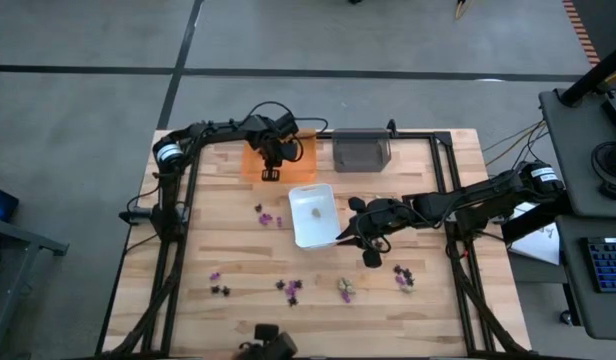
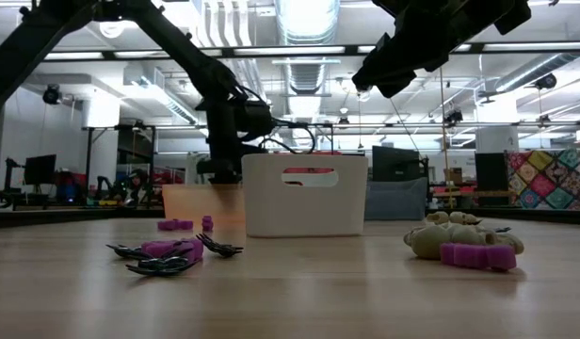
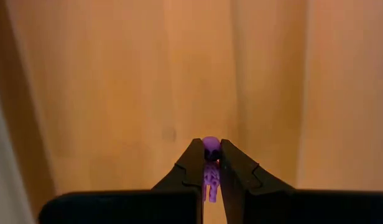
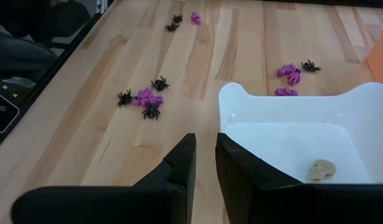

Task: Sort Halloween decoration
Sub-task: Put the purple skeleton toy into the orange bin, then put the white skull toy into the white bin

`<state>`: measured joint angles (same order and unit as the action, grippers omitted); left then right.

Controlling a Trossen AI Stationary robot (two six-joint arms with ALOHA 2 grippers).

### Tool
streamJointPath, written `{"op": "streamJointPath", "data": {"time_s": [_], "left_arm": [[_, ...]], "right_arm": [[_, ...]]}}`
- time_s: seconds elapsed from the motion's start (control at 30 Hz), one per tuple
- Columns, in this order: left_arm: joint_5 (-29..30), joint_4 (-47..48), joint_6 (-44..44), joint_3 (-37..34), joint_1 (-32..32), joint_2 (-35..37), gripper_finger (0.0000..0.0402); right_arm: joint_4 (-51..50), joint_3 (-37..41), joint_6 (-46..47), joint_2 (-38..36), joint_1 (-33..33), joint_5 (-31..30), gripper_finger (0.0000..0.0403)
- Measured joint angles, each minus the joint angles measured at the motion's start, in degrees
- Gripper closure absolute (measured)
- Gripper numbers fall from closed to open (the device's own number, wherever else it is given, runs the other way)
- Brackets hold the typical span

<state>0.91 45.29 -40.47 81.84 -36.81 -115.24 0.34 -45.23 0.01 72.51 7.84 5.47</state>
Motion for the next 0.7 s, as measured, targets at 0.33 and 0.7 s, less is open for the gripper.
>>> {"op": "streamJointPath", "data": {"time_s": [0.33,0.7], "left_arm": [[0.0,-1.7,0.0,0.0,-0.2,0.0,0.0371],[0.0,-2.7,1.0,0.0,-0.2,0.0,0.0331]], "right_arm": [[0.0,0.0,-0.2,0.0,0.0,-1.1,0.0351],[0.0,0.0,-0.2,0.0,0.0,-1.1,0.0351]]}}
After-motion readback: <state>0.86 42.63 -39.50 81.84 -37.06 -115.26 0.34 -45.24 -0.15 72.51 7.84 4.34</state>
